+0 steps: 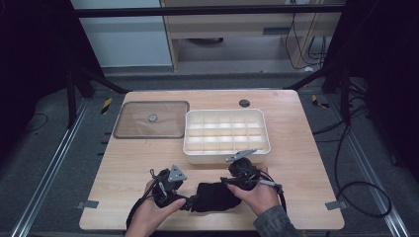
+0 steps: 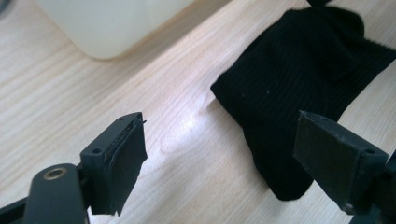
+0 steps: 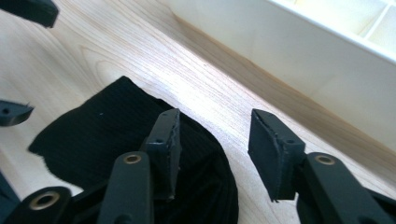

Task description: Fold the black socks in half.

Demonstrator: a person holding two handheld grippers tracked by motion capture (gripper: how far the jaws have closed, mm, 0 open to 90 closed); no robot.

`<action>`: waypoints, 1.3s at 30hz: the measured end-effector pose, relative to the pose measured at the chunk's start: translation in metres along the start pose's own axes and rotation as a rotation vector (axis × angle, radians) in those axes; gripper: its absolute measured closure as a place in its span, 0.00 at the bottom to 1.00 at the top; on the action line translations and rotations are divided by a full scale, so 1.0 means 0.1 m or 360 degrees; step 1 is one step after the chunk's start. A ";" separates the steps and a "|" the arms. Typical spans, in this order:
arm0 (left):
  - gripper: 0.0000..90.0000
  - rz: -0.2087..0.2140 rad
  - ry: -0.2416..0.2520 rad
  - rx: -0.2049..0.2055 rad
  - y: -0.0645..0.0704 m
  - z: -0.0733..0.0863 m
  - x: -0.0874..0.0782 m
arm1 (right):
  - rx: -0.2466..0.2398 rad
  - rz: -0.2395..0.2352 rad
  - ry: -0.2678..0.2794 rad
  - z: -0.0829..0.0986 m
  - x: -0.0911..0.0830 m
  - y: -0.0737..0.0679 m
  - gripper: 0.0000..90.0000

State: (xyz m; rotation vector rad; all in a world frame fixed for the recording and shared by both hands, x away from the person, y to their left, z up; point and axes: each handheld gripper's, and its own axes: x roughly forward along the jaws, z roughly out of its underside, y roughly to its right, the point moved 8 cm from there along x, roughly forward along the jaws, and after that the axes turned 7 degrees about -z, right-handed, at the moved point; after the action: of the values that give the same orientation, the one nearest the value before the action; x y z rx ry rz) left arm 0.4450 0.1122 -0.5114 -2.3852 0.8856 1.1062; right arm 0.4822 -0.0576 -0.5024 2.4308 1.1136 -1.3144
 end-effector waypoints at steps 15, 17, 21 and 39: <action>0.22 0.0032 -0.0057 0.0038 0.09 0.12 0.11 | 0.0013 -0.0019 -0.0105 0.20 0.06 0.02 0.60; 0.23 0.0043 -0.0070 0.0046 0.11 0.13 0.12 | 0.0029 -0.0020 -0.0113 0.22 0.05 0.02 0.60; 0.33 0.0086 -0.0078 0.0048 0.16 0.16 0.15 | 0.0016 -0.0026 -0.0144 0.28 0.08 0.02 0.61; 0.88 0.0264 -0.0155 0.0097 0.28 0.18 0.25 | -0.0003 -0.0096 -0.0207 0.40 0.08 -0.03 0.86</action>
State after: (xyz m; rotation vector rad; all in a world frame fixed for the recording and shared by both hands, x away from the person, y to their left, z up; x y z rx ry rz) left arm 0.4286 0.0921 -0.5440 -2.2211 1.0831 1.2269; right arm 0.4568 -0.0701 -0.5317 2.2899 1.1611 -1.4656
